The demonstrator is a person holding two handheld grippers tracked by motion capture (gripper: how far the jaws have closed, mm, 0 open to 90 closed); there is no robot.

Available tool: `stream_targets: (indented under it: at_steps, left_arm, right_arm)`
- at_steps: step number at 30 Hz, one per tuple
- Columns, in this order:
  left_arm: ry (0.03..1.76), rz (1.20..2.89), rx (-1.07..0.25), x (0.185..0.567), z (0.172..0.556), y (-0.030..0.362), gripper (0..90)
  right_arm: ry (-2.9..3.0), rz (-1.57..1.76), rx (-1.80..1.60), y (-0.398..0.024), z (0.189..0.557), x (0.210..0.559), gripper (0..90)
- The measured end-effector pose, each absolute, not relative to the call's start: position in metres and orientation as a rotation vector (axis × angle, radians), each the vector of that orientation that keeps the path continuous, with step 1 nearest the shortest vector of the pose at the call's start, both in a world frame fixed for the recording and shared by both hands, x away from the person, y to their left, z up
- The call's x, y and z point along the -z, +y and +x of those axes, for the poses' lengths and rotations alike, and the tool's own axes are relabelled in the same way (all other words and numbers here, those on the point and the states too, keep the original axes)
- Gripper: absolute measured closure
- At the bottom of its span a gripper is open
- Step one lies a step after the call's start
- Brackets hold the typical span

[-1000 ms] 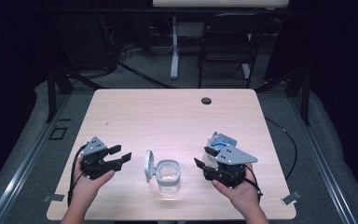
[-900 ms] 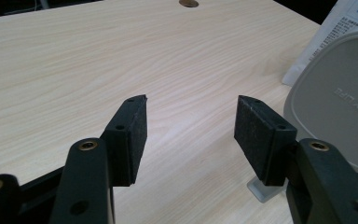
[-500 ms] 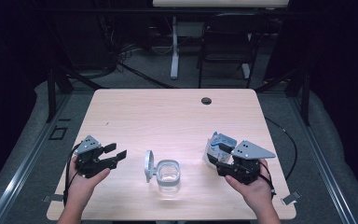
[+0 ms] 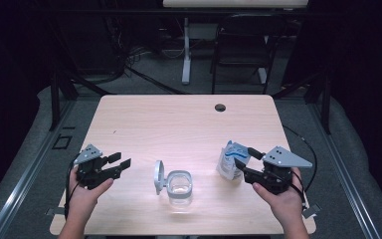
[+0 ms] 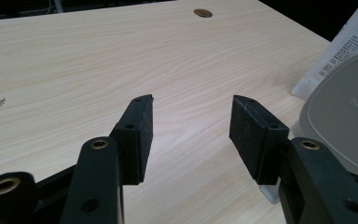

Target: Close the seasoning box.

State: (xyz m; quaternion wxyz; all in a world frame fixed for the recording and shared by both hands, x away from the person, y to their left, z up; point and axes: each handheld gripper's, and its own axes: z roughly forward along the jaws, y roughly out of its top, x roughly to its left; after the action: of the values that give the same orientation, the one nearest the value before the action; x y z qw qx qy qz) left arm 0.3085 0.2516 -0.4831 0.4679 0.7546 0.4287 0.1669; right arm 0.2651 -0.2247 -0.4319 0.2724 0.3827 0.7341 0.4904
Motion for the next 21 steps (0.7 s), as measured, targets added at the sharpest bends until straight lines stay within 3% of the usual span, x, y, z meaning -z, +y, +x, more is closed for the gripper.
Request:
stream_targets:
  at_steps: [21]
  left_arm:
    - [1.06,1.853,-0.42,0.484,0.309,0.254,48.9]
  right_arm:
    - [1.916,1.15,-1.273,-0.248,0.274,0.446,40.4]
